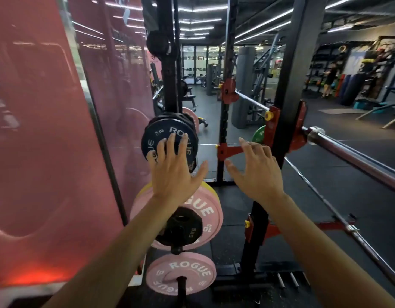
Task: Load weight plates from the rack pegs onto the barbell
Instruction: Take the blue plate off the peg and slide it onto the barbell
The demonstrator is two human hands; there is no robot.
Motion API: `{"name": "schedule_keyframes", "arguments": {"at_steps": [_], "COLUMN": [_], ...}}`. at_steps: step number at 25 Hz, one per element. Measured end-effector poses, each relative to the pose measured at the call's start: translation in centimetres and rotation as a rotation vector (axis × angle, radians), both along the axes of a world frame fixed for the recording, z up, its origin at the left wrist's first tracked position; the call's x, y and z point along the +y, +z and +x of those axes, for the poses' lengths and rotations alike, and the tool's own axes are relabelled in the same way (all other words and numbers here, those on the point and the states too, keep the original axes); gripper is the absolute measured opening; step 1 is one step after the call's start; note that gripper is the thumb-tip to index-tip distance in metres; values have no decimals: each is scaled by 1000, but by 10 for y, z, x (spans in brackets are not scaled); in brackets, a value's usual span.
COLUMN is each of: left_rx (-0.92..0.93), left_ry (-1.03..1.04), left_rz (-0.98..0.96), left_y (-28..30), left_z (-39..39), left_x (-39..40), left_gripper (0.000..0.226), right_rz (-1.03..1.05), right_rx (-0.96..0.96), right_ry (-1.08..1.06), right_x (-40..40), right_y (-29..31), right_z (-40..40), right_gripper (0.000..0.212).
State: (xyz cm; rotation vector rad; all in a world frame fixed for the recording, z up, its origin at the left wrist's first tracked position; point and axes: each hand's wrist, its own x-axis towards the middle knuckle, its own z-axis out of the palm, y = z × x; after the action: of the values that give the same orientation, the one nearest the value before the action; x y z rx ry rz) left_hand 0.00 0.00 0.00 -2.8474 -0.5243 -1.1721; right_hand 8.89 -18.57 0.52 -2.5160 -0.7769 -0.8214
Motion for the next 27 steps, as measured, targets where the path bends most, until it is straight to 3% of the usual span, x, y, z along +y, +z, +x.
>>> {"name": "schedule_keyframes", "arguments": {"at_steps": [5,12,20,27], "left_rx": [-67,-76,2,-26], "left_ry": [105,51,-37,-114], "left_rz": [-11,-69,-8,-76], "left_y": [-1,-11,-14,-1], "left_z": [3,33,85,72], "left_x": [84,173,195,196], "left_gripper": [76,73,64,57], "right_rz": [-3,-31,-70,-35], "right_rx": [18,8,12,16], "right_ry": [64,60,-18,61], "right_x": [71,154,176,175], "right_y": [-4,-6,-4,-8], "right_z": [16,56,87,88], "right_gripper": [68,63,63,58]}}
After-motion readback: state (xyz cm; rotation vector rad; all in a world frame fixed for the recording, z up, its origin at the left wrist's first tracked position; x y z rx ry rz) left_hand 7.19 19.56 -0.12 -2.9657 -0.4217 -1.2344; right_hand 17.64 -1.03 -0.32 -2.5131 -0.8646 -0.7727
